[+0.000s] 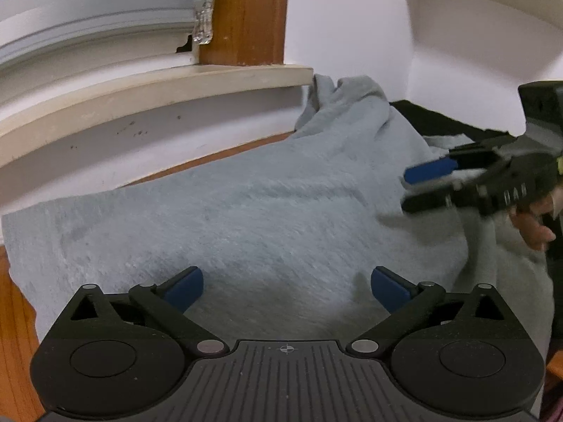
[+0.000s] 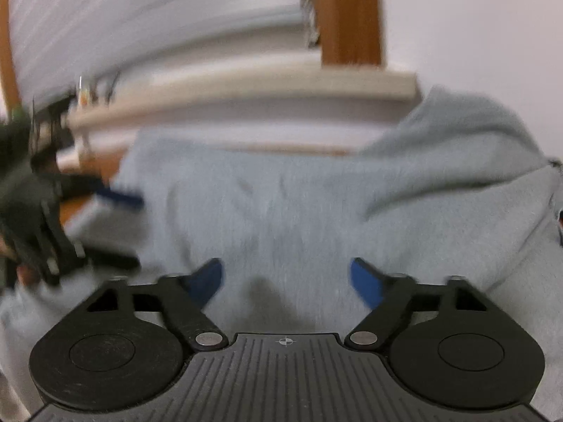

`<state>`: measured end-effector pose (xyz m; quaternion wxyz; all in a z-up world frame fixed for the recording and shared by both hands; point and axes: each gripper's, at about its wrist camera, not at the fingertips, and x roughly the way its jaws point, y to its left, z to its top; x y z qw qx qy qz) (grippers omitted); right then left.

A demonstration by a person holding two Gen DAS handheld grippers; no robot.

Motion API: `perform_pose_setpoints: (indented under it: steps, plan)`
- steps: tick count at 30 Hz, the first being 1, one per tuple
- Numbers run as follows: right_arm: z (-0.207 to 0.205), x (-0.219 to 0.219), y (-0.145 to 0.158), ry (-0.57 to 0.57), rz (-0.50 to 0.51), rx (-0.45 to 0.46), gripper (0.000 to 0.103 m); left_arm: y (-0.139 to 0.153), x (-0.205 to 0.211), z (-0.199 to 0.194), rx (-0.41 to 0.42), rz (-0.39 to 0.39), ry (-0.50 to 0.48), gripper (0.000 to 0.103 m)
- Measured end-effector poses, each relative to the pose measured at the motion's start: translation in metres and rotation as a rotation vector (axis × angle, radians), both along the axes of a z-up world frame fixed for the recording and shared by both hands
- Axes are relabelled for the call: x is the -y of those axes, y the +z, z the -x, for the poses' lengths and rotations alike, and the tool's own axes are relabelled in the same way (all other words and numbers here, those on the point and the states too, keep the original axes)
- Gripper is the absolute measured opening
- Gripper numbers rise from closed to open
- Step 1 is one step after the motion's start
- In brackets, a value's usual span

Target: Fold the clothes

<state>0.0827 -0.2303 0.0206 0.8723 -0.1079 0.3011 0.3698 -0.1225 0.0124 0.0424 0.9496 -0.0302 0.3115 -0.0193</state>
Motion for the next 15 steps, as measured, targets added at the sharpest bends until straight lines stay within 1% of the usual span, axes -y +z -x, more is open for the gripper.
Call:
perform_pose_setpoints:
  steps: [2,4,6,8,10,12,13,15]
  plan:
    - [-0.004,0.000,0.001,-0.019,0.002,0.002,0.064,0.002,-0.001,0.003,0.017,0.007,0.008,0.102]
    - [-0.007,0.001,0.002,-0.037,0.005,0.004,0.064,0.007,-0.009,0.012,0.068,0.024,0.023,0.102]
    - [-0.011,0.001,0.004,-0.056,0.007,0.007,0.065,0.014,-0.026,0.028,0.131,0.027,0.073,0.102]
    - [-0.013,0.001,0.004,-0.068,0.008,0.009,0.066,0.021,-0.056,0.044,0.159,0.048,0.150,0.101]
    - [-0.013,0.001,0.003,-0.068,0.007,0.011,0.070,0.025,-0.087,0.057,0.160,0.077,0.222,0.099]
    - [-0.013,0.002,0.001,-0.069,0.006,0.014,0.072,0.028,-0.118,0.067,0.154,0.081,0.295,0.099]
    - [-0.013,0.002,0.001,-0.069,0.005,0.015,0.073,0.029,-0.134,0.069,0.147,0.081,0.339,0.098]
    - [-0.013,0.002,-0.001,-0.069,0.004,0.017,0.075,0.028,-0.161,0.068,0.121,0.106,0.408,0.097]
